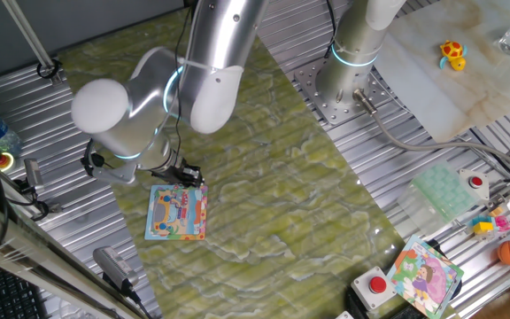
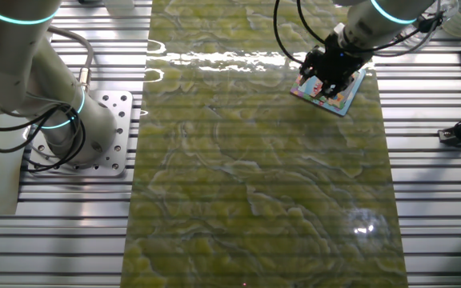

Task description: Assemble one piece of a puzzle

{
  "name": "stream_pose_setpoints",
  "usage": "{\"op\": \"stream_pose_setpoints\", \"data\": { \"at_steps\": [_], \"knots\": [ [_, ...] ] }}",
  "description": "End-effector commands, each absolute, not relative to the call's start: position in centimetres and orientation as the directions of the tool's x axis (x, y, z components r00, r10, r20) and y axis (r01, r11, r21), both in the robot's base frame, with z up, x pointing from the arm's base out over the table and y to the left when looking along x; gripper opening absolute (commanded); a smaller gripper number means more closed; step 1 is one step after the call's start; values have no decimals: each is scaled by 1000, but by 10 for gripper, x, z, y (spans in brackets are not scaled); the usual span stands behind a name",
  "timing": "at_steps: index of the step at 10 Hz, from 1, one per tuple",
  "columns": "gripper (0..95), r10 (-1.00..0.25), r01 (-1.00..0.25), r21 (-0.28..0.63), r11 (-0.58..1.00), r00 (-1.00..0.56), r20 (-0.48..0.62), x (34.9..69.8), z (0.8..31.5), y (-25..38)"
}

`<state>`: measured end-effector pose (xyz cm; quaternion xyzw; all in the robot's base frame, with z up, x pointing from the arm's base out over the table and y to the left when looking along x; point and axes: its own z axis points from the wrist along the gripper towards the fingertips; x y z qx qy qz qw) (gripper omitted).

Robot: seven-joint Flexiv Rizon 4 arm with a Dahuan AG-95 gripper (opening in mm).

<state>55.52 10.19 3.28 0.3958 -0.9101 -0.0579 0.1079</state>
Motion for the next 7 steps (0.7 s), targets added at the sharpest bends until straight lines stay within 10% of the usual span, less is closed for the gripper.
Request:
{"op": "stream_pose_setpoints", "data": {
  "at_steps": [1,7],
  "knots": [
    [380,-726,-701,190,687,-671,151,559,34,105],
    [380,-703,-679,187,710,-699,131,572,25,117]
  ]
}}
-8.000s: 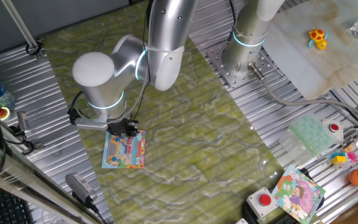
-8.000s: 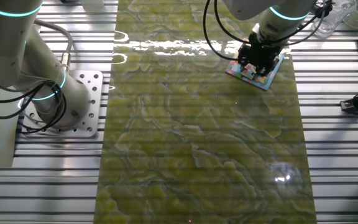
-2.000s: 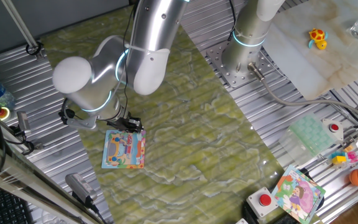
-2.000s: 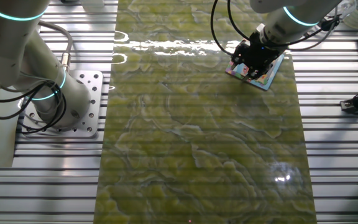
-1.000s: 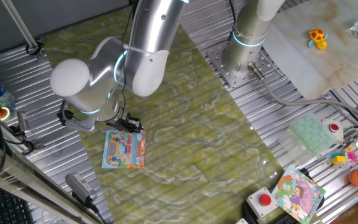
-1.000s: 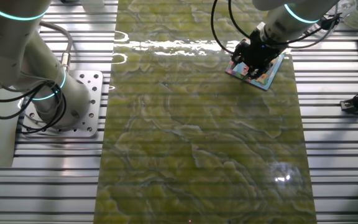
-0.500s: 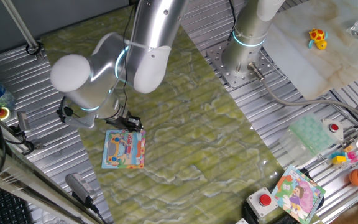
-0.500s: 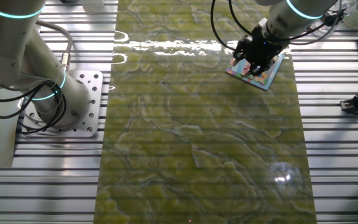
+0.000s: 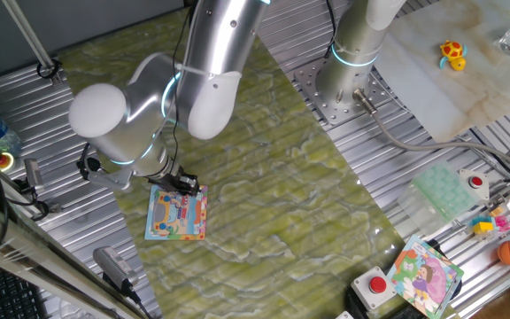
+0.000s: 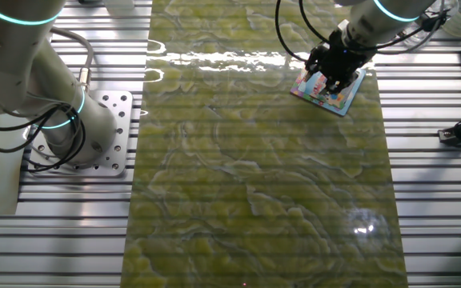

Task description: Assemble one piece of a puzzle

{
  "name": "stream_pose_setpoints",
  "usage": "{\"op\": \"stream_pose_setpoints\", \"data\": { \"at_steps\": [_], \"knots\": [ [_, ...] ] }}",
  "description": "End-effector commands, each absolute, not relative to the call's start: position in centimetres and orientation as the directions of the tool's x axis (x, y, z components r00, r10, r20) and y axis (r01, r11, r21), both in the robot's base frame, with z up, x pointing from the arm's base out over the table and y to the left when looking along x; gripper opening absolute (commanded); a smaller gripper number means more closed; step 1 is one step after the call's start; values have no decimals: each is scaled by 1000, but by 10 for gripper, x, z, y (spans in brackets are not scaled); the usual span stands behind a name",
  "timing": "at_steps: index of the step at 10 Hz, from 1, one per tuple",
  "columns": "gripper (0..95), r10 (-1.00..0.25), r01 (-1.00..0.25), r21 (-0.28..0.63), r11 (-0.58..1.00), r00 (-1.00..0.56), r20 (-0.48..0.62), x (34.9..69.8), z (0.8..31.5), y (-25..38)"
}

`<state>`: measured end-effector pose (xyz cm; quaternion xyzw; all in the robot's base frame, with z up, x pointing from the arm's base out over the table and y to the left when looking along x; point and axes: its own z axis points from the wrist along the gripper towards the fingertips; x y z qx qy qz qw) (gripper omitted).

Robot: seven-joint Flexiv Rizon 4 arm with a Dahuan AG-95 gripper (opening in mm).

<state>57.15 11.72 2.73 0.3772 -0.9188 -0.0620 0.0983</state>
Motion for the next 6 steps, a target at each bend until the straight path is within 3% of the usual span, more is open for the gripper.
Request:
{"op": "stream_pose_setpoints", "data": {
  "at_steps": [1,6],
  "knots": [
    [380,-700,-675,193,713,-704,122,573,22,118],
    [380,-689,-663,200,722,-716,115,575,21,125]
  ]
}}
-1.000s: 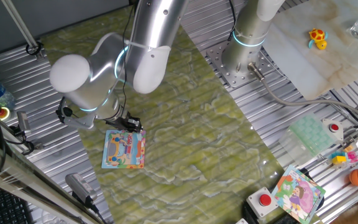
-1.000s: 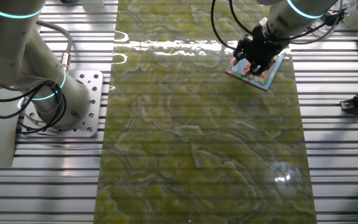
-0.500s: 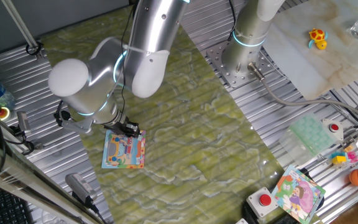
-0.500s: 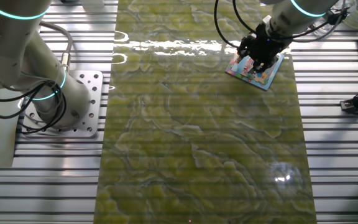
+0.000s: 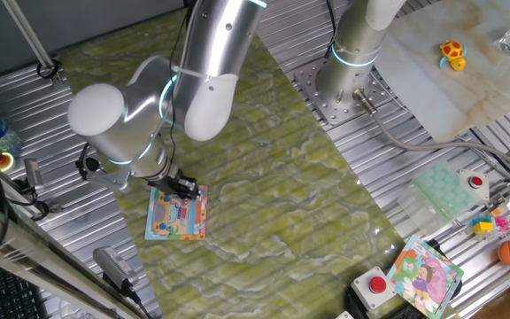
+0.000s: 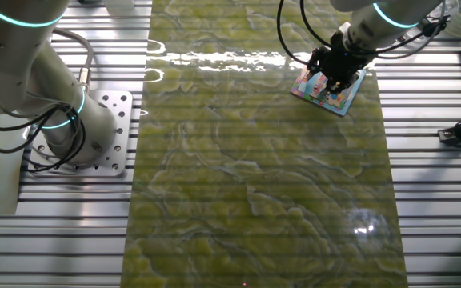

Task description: Assemble one piece of a puzzle

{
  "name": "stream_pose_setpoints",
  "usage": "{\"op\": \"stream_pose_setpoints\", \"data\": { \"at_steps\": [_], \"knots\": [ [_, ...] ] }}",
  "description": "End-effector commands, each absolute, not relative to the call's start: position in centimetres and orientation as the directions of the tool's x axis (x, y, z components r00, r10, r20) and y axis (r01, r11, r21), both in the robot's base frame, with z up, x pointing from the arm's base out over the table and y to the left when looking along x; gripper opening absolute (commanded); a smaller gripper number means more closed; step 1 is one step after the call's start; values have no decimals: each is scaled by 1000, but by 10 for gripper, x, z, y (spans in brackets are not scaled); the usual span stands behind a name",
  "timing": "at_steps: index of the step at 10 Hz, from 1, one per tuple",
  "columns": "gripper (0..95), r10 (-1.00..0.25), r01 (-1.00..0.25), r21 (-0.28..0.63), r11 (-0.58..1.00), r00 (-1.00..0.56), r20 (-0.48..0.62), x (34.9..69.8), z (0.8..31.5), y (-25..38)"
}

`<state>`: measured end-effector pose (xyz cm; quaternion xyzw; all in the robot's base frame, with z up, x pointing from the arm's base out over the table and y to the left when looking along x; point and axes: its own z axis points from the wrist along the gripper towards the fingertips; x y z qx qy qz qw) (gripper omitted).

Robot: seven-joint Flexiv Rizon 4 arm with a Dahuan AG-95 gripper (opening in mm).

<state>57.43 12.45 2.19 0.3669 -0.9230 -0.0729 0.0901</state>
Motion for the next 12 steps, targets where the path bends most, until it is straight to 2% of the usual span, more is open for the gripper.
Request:
{"op": "stream_pose_setpoints", "data": {
  "at_steps": [1,12],
  "knots": [
    [380,-689,-662,200,722,-716,114,575,19,125],
    [380,-703,-680,186,709,-701,120,580,20,118]
  ]
}}
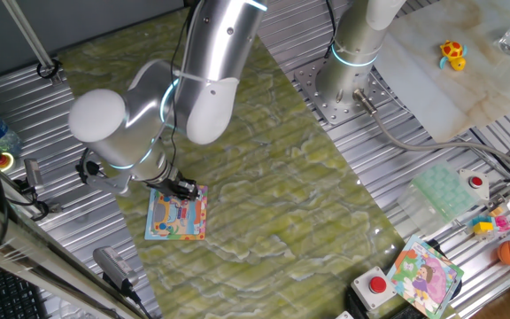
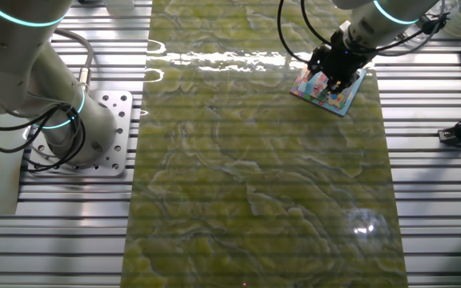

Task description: Assemble one piece of a puzzle

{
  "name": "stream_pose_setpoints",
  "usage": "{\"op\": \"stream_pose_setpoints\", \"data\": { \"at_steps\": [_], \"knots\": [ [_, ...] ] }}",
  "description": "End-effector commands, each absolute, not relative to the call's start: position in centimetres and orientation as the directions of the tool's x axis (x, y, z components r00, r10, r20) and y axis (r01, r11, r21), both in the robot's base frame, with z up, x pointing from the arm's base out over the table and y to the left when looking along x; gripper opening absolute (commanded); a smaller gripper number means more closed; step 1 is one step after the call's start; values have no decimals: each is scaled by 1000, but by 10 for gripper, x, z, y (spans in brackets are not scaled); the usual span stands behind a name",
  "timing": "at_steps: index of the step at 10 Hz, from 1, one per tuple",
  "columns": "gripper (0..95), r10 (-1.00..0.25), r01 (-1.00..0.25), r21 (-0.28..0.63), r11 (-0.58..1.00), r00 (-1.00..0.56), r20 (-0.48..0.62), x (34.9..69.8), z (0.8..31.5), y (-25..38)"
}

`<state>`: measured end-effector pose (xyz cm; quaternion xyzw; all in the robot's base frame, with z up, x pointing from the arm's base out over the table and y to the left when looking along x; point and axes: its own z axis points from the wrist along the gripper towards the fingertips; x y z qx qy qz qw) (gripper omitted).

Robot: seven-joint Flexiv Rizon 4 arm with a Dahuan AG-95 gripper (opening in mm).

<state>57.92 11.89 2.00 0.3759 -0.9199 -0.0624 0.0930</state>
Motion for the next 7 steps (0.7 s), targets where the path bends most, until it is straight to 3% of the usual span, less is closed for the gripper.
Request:
{"op": "stream_pose_setpoints", "data": {
  "at_steps": [1,7],
  "knots": [
    [380,-703,-680,183,710,-701,120,580,20,118],
    [380,-706,-683,184,707,-699,117,581,17,118]
  ]
}}
